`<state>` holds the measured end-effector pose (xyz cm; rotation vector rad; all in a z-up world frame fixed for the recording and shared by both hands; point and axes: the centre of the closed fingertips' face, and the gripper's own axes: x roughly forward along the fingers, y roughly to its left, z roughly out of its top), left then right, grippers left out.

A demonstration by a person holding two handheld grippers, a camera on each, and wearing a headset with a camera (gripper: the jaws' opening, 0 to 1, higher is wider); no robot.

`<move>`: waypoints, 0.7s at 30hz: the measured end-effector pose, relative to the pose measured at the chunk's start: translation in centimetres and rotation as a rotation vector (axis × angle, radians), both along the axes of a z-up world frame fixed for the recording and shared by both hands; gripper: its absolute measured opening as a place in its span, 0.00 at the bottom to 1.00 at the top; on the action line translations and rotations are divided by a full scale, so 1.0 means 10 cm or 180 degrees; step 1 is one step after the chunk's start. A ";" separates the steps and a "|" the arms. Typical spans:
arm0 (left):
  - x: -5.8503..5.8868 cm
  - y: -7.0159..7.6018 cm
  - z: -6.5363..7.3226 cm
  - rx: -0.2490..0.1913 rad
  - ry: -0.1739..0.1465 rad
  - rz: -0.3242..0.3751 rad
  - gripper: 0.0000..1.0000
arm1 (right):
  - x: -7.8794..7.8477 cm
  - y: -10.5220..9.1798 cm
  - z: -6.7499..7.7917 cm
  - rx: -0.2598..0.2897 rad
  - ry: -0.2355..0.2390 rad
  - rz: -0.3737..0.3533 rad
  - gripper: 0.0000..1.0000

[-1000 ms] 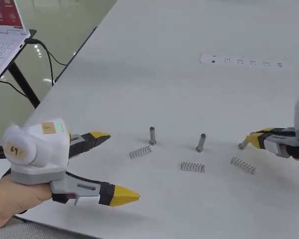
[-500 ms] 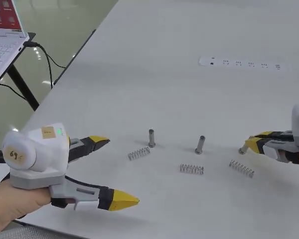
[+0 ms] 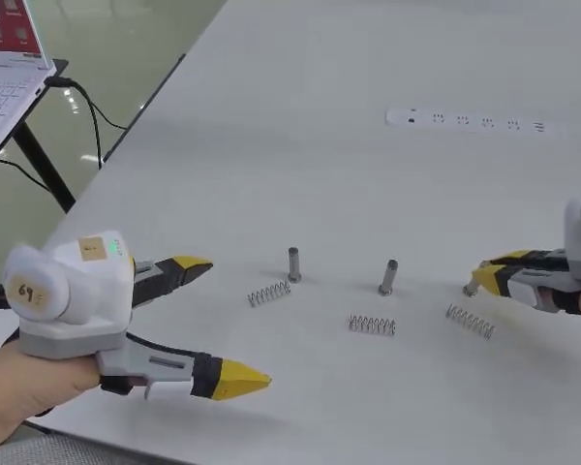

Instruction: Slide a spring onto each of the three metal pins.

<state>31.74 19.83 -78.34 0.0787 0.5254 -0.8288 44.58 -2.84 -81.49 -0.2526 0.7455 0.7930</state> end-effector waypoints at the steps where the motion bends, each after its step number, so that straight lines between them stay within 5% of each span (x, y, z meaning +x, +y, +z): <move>1: 0.00 0.00 0.00 0.0002 0.0002 0.0001 0.94 | 0.00 0.00 0.00 0.0006 0.0003 -0.0005 0.14; 21: 0.01 -0.01 -0.03 0.0008 0.0019 0.0000 0.94 | -0.02 0.02 0.08 0.0131 -0.0017 -0.0033 0.29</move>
